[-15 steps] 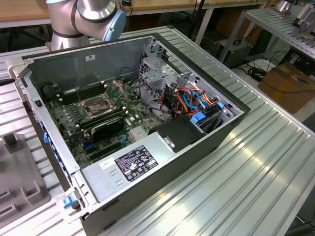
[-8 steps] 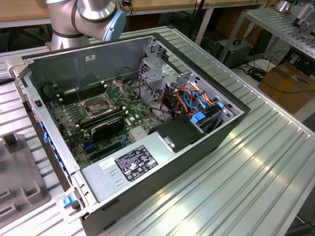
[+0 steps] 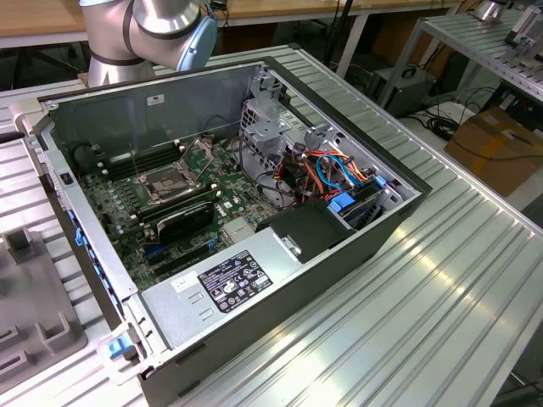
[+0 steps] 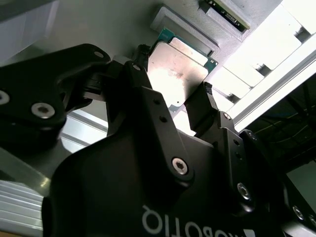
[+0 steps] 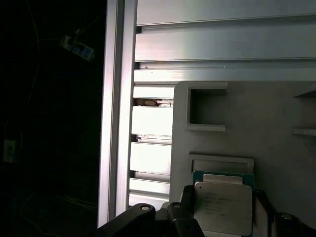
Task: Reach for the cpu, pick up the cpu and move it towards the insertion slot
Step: 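Pick up the cpu and move it towards the insertion slot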
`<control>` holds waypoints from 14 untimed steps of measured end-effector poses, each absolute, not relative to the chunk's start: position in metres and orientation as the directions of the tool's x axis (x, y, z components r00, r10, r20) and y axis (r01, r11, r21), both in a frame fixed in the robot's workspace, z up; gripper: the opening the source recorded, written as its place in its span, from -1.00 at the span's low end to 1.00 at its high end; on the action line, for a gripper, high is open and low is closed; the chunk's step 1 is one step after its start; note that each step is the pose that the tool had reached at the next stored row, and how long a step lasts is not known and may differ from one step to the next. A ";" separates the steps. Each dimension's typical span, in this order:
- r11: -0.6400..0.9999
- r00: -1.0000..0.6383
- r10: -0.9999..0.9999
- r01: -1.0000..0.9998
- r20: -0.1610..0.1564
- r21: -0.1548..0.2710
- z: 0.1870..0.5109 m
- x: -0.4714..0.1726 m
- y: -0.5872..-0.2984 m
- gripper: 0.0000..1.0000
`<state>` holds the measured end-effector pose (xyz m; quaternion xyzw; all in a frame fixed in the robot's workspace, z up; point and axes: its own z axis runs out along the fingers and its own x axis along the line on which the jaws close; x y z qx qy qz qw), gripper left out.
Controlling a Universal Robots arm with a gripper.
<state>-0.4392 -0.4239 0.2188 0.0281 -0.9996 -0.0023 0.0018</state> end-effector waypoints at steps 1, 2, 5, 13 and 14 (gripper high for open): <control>0.998 -0.998 -0.056 -0.056 0.003 0.005 0.219 -0.439 -0.424 0.09; 0.998 -0.998 -0.056 -0.056 0.003 0.005 0.219 -0.439 -0.424 0.09; 0.998 -0.998 -0.056 -0.056 0.004 0.005 0.221 -0.439 -0.424 0.09; 0.998 -0.998 -0.056 -0.056 0.003 0.005 0.224 -0.439 -0.424 0.09; 0.998 -0.998 -0.056 -0.056 0.003 0.005 0.224 -0.439 -0.424 0.09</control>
